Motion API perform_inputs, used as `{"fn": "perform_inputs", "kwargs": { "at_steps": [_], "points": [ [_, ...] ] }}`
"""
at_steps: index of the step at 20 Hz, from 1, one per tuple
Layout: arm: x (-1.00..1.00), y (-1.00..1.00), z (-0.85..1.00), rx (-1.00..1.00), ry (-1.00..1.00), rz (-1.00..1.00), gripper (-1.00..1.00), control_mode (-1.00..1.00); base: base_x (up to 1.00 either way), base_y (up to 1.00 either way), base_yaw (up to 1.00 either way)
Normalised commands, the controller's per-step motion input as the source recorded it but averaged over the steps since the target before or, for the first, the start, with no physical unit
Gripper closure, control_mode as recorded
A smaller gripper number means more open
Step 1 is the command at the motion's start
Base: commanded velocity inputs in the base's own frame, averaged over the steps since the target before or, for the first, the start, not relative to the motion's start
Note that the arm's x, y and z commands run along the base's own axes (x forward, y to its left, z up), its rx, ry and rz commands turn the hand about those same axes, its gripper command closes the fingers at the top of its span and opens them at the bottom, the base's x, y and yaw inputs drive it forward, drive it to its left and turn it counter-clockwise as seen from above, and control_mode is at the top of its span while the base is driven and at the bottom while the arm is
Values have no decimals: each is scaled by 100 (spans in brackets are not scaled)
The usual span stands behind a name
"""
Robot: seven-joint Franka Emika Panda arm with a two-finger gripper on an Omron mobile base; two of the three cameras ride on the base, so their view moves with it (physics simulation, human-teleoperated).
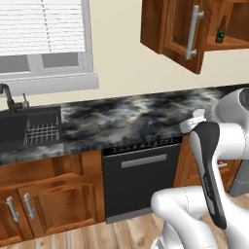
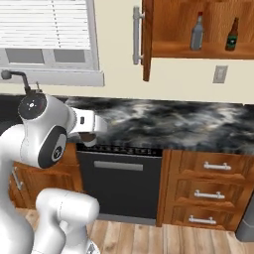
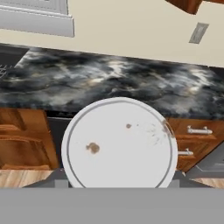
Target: Sort all alcoholic drinks to one cabinet, and non-alcoholic drinks to the other.
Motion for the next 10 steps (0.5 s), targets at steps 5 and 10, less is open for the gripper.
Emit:
{"fn": "perform_inputs", "kwargs": {
  "at_steps": [5, 10],
  "points": [
    [0, 0, 0, 0, 0, 0, 100, 100, -39, 72, 0],
    [0, 0, 0, 0, 0, 0, 100, 100, -39, 75, 0]
  ]
}}
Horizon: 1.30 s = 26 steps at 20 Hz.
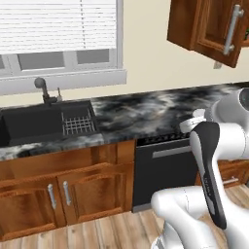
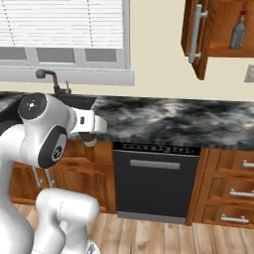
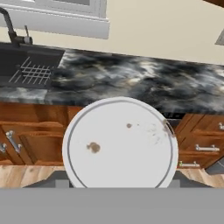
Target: Sort all alcoholic drinks to one cabinet, and non-alcoholic drinks to the other.
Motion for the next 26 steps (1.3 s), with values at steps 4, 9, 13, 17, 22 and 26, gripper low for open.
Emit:
{"fn": "perform_inputs", "kwargs": {
  "at_steps": [4, 9, 13, 17, 22, 26],
  "points": [
    [0, 0, 0, 0, 0, 0, 100, 100, -37, 79, 0],
    [0, 0, 0, 0, 0, 0, 100, 100, -33, 82, 0],
    [0, 0, 0, 0, 0, 0, 100, 100, -29, 85, 0],
    [0, 0, 0, 0, 0, 0, 100, 100, -26, 86, 0],
    [0, 0, 0, 0, 0, 0, 100, 100, -20, 85, 0],
    [0, 0, 0, 0, 0, 0, 100, 100, -5, 78, -1]
  ]
}}
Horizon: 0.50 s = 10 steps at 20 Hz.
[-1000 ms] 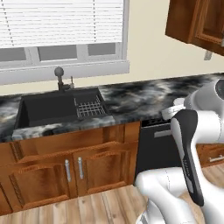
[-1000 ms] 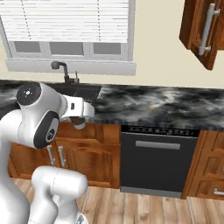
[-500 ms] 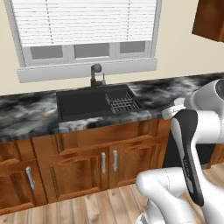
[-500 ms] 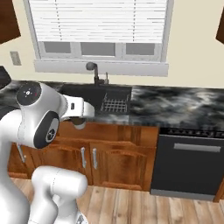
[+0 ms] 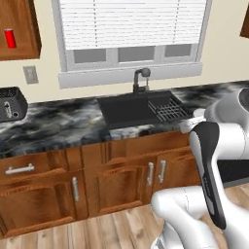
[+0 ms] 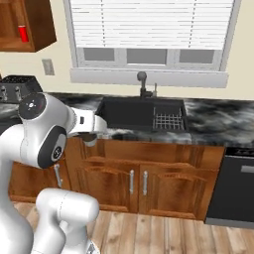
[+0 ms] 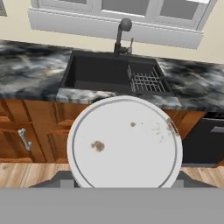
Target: Sort all alcoholic drinks to one cabinet, and non-alcoholic drinks to the other.
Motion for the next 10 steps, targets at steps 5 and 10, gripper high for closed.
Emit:
{"fn": "perform_inputs", "kwargs": {
  "at_steps": [5, 10],
  "points": [
    [0, 0, 0, 0, 0, 0, 100, 100, 0, 72, -1],
    [0, 0, 0, 0, 0, 0, 100, 100, 0, 65, -2]
  ]
}}
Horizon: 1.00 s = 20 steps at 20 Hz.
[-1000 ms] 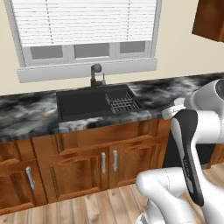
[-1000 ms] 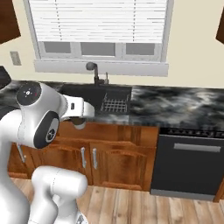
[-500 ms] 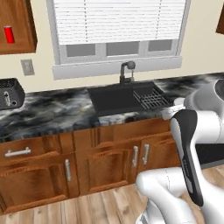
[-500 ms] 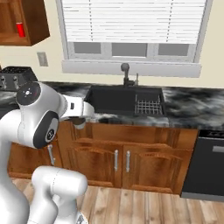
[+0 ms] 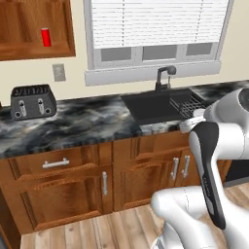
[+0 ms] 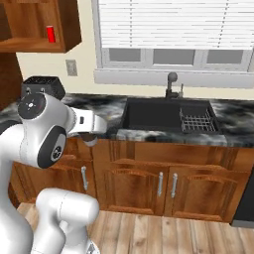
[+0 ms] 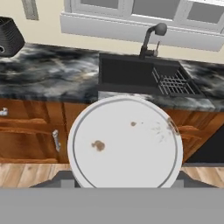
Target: Sort all alcoholic drinks to one cabinet, and non-alcoholic drinks to the other.
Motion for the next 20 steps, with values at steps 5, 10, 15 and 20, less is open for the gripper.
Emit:
{"fn": "perform_inputs", "kwargs": {
  "at_steps": [5, 10, 15, 20],
  "points": [
    [0, 0, 0, 0, 0, 0, 100, 100, 0, 49, -2],
    [0, 0, 0, 0, 0, 0, 100, 100, 6, 53, -2],
    [0, 0, 0, 0, 0, 0, 100, 100, 12, 57, -2],
    [0, 0, 0, 0, 0, 0, 100, 100, 14, 54, -1]
  ]
}}
